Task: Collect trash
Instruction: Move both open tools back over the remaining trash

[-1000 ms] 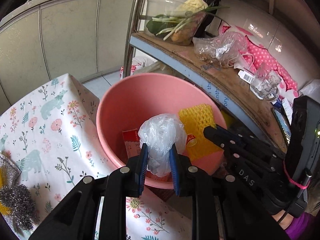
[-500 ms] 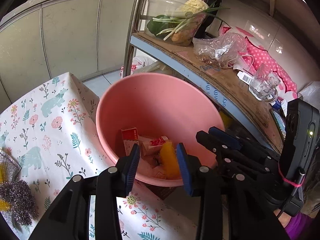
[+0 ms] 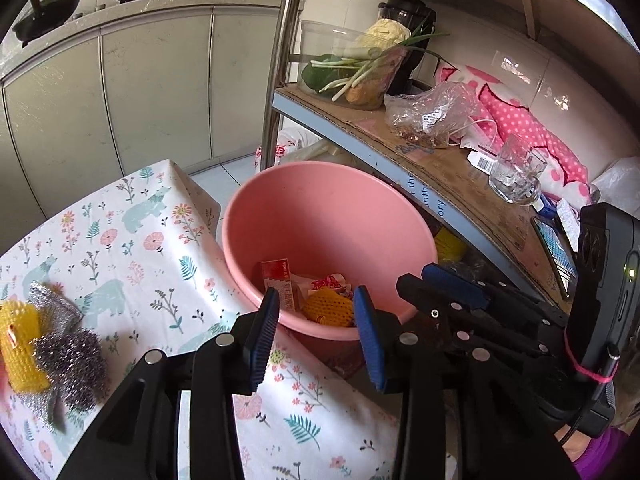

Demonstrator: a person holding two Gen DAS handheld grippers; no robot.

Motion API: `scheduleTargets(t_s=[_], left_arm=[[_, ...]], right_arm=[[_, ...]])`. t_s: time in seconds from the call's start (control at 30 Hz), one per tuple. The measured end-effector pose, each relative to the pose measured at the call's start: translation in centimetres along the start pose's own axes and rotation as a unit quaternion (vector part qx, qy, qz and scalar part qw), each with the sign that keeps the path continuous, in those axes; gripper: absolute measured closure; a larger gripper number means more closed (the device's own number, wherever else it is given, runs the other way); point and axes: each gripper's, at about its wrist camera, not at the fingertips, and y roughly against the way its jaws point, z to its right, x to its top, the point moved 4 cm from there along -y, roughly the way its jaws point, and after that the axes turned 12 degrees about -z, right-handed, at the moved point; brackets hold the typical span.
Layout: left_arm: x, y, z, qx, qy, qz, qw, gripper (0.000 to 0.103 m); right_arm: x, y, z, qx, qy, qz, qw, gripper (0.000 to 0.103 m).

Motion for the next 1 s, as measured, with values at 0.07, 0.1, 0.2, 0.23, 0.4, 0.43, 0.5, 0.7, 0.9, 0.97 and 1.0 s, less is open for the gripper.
scheduleTargets(t_s=[0.07,0.1,0.2,0.23,0.4,0.43,0.5,0.7,0.9,0.97,1.0], left_arm=[[-0.4,0.8,0.0,0.001,0.001,0.005,1.0000,0.065],[-0.6,1.1,0.0,0.002,0.002,0.007,1.0000,0.065],[-1.2,2.4,-0.1,0.009,0.003,0.019,0.9998,0.060],[-1.4,2.8,-0.1,0.012,0.002,0.021,0.9997,0.060],[-2.4,4.7,-0.5,0.024,0.005,0.034,0.9991,0.060],[-2.6,5.2,-0.7,0.026,0.006,0.037,0.9990,0.060],[-3.0,5.9,-1.1,0.030,0.008,0.043,0.9986,0.060],[-4.5,7.2,-2.8,0.037,0.018,0.046,0.9981,0.060],[-6.8,8.1,-5.4,0.045,0.037,0.041,0.9975,0.060],[-7.6,8.4,-6.3,0.049,0.042,0.039,0.9971,0.060],[-8.0,8.7,-6.8,0.052,0.045,0.040,0.9969,0.060]], right_arm=[[-0.3,0.4,-0.7,0.002,0.006,0.000,1.000,0.073],[-0.5,0.7,-1.0,0.003,0.009,0.001,1.000,0.073],[-0.8,1.3,-1.9,0.006,0.019,0.000,1.000,0.073],[-0.9,1.5,-2.2,0.006,0.022,0.001,1.000,0.073],[-1.2,2.5,-4.0,0.011,0.039,0.005,0.999,0.073],[-1.2,2.6,-4.5,0.012,0.044,0.005,0.999,0.073],[-1.4,2.8,-5.4,0.015,0.054,0.004,0.998,0.073],[-2.1,2.8,-8.2,0.030,0.079,-0.002,0.996,0.073],[-2.7,2.2,-11.1,0.070,0.093,-0.012,0.993,0.073],[-2.9,1.9,-12.2,0.080,0.100,-0.019,0.992,0.073],[-3.0,1.7,-12.7,0.081,0.103,-0.021,0.991,0.073]])
